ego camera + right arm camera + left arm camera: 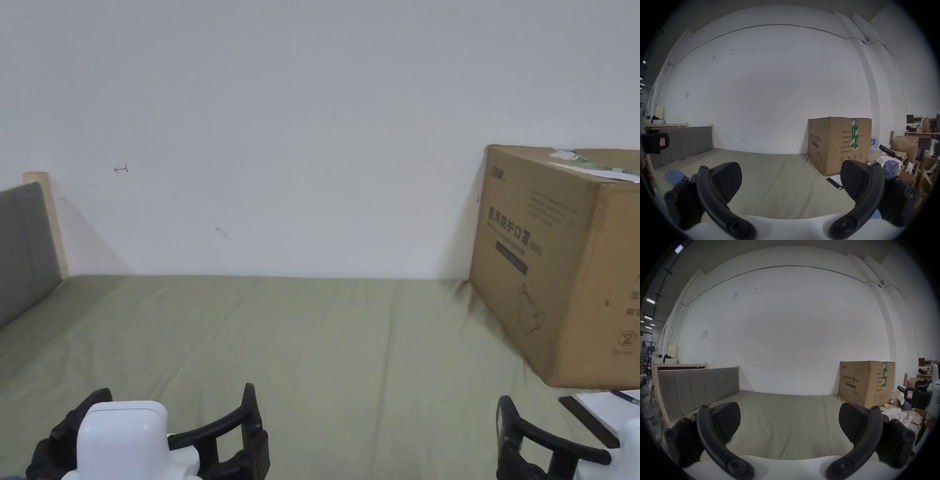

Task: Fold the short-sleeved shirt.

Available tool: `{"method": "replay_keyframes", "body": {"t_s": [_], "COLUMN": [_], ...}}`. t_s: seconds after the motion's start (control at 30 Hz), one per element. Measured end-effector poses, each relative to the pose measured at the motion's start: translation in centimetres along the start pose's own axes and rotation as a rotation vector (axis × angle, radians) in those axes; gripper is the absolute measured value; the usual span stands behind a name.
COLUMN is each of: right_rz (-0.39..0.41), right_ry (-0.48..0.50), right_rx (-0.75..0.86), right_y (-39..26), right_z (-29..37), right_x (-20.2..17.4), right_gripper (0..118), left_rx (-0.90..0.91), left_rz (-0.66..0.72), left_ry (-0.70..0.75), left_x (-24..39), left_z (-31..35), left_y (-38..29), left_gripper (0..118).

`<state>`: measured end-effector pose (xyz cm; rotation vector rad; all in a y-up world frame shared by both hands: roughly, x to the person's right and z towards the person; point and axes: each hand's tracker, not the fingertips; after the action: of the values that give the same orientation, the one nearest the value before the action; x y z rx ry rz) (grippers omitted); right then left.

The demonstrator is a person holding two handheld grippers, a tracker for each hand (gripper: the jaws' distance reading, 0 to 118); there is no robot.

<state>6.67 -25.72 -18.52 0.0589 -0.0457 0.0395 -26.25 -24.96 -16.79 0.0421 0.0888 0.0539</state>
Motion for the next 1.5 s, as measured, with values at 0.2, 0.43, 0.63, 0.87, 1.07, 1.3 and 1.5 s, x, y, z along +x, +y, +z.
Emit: {"method": "replay_keyframes", "body": {"t_s": [0.2,0.43,0.63,0.87,1.07,1.3,1.5], "right_rz": [0.011,0.016,0.019,0.029,0.05,0.051,0.047], "right_ry": [0.015,0.022,0.024,0.036,0.052,0.059,0.06], "right_rx": [-0.002,-0.023,-0.043,-0.067,-0.091,-0.113,-0.111], "right_y": [0.0,-0.3,-0.6,-0.9,-1.2,-1.4,-1.4], "right_z": [0.0,0.0,-0.1,-0.3,-0.4,-0.6,-0.7], "right_x": [-0.4,-0.8,-1.1,-1.6,-2.0,-2.3,-2.2], "right_gripper": [118,118,118,118,118,118,118], "left_rx": [-0.043,-0.039,-0.052,-0.128,-0.144,-0.162,-0.167], "left_rz": [0.022,-0.029,-0.013,0.045,0.063,0.051,0.137], "left_ry": [0.037,0.076,0.083,0.054,0.052,0.102,0.112], "left_x": [-0.4,-0.3,-0.5,-0.6,-0.7,-0.2,-0.7], "left_z": [-0.6,-1.1,-1.5,-1.7,-2.1,-2.4,-2.7], "left_y": [-0.1,-0.3,-0.3,-0.1,0.1,0.1,0.3], "left_gripper": [118,118,118,118,117,118,117]}}
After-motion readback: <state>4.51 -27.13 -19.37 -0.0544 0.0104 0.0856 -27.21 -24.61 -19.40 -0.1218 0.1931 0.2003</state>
